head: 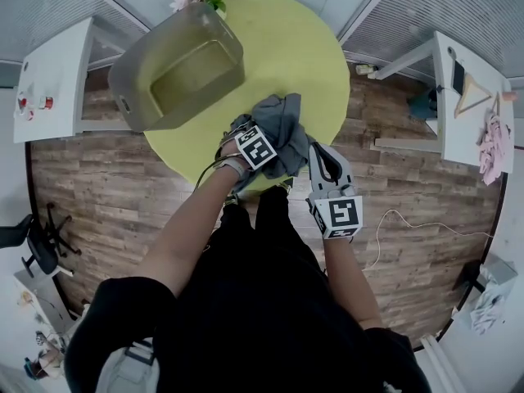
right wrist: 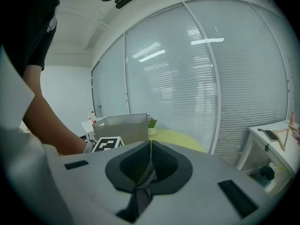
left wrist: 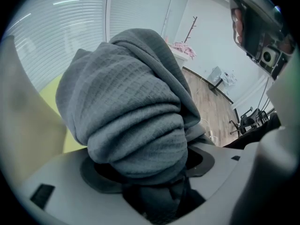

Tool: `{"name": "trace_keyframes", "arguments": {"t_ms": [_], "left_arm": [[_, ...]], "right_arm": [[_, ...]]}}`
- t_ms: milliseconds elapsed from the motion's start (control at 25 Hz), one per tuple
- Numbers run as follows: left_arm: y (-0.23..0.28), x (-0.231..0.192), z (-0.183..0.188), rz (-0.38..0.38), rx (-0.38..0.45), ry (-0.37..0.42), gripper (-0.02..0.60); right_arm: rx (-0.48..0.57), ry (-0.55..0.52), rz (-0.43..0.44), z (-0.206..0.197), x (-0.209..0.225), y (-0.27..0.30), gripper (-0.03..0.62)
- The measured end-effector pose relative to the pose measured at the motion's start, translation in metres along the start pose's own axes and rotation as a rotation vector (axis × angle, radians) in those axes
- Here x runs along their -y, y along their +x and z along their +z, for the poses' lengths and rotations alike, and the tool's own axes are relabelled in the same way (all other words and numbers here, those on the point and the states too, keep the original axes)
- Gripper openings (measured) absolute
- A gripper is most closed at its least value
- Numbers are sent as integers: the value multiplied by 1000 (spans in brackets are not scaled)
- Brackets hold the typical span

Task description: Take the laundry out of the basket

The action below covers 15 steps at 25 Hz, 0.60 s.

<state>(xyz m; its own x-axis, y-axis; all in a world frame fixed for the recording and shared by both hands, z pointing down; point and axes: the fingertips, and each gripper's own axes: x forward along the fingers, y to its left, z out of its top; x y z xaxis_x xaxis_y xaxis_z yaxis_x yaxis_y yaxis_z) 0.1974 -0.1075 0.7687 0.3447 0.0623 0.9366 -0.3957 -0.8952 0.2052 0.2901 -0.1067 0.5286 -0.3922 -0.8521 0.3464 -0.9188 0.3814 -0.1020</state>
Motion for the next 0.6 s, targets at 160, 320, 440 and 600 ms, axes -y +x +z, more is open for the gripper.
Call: {"name": "trace_keyframes", "arguments": {"t_ms": [160,320,440,600], "left_arm": [[13,-5,1,3,-7,-7,344],[26,-7,0,4,-13,-27,350],[33,-9,1,1,-23,-48,364],[35,-9,1,-6,-33,-60,374]], "right_arm": [[-11,6,16,-4,8,7,25],[-25,9,41,-10,14,13,25],[-30,12,62,-13,18,16,25],[-37,9,88,-15,19,19,25]]}}
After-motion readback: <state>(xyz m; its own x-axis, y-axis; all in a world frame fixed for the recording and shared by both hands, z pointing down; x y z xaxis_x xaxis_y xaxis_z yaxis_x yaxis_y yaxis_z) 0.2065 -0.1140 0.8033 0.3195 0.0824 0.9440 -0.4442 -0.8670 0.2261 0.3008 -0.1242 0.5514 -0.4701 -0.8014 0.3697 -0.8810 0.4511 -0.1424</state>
